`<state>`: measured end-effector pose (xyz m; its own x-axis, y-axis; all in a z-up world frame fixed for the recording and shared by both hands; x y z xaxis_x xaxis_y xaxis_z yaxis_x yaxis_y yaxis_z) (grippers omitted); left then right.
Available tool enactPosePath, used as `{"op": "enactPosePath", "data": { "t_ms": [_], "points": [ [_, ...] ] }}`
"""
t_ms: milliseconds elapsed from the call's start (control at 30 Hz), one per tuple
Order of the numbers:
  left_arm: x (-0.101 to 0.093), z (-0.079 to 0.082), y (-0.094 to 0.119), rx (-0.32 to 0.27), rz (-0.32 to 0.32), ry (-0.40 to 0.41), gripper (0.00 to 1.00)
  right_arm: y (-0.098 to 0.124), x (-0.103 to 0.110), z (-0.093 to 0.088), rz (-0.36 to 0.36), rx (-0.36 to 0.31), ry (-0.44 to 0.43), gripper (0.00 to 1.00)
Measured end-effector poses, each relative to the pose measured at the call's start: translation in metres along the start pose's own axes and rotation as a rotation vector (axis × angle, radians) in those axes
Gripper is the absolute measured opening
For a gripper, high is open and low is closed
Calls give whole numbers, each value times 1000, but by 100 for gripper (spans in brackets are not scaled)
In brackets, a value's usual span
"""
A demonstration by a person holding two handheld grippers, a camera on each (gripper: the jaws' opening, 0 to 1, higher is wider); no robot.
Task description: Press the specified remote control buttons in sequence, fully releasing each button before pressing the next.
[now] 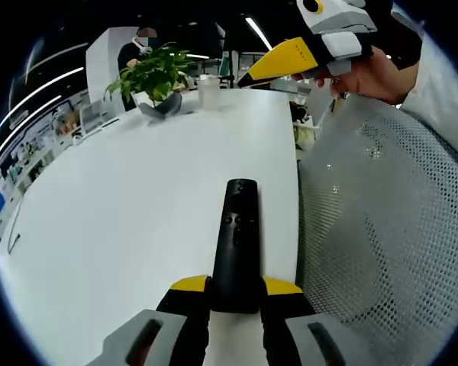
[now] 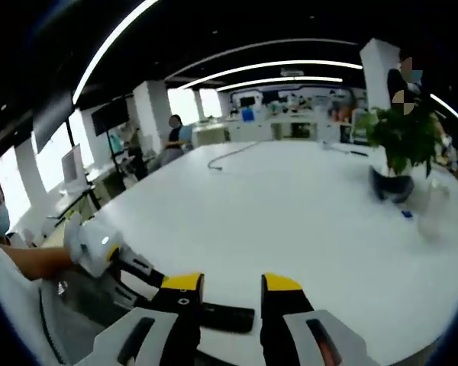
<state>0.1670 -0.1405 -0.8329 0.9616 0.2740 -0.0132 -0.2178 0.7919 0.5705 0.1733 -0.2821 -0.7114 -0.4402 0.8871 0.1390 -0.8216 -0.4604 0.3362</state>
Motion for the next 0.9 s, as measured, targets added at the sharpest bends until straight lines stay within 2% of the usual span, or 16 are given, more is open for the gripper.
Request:
{"op": "enactPosePath", "data": {
  "t_ms": [67, 133, 200, 267, 300, 400, 567, 667, 767, 900],
  "points": [
    [0, 0, 0, 3, -2, -4, 24, 2, -5, 8, -49, -50, 42, 39],
    [0, 1, 0, 8, -3, -3, 24, 6, -13, 19, -111, -136, 137, 44],
    [1, 1, 0, 16, -5, -5, 24, 6, -19, 19, -147, -143, 180, 50],
    [0, 1, 0, 24, -6, -9, 24, 3, -21, 15, -145, -125, 168, 62],
    [0, 1, 0, 31, -6, -11, 24, 4, -24, 10, -164, -89, 151, 65],
    [0, 0, 0, 43, -8, -11, 24, 7, -29, 9, -175, -107, 135, 67],
    [0, -1, 2, 59, -10, -11, 24, 14, -41, 10, -227, -149, 155, 80],
    [0, -2, 4, 70, -21, -8, 24, 12, -49, 2, -265, -99, 92, 77],
    [1, 0, 4, 81, -35, 18, 23, 15, -54, 9, -297, -167, 96, 81],
    [1, -1, 4, 84, -40, 12, 23, 16, -55, 7, -313, -161, 119, 91]
  ]
}}
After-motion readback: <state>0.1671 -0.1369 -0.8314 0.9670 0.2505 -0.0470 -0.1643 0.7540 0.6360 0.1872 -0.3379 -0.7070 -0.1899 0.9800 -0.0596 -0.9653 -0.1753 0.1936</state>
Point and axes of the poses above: the point that each gripper's makers call its tool centre point, and the gripper's own axes: y roughly backward along the fingers, x roughly to its left, z roughly out of its top, the point moved 4 cm from there along y, roughly backward along the fingers, and after that the axes turned 10 degrees about -x, right-handed, at the moved point
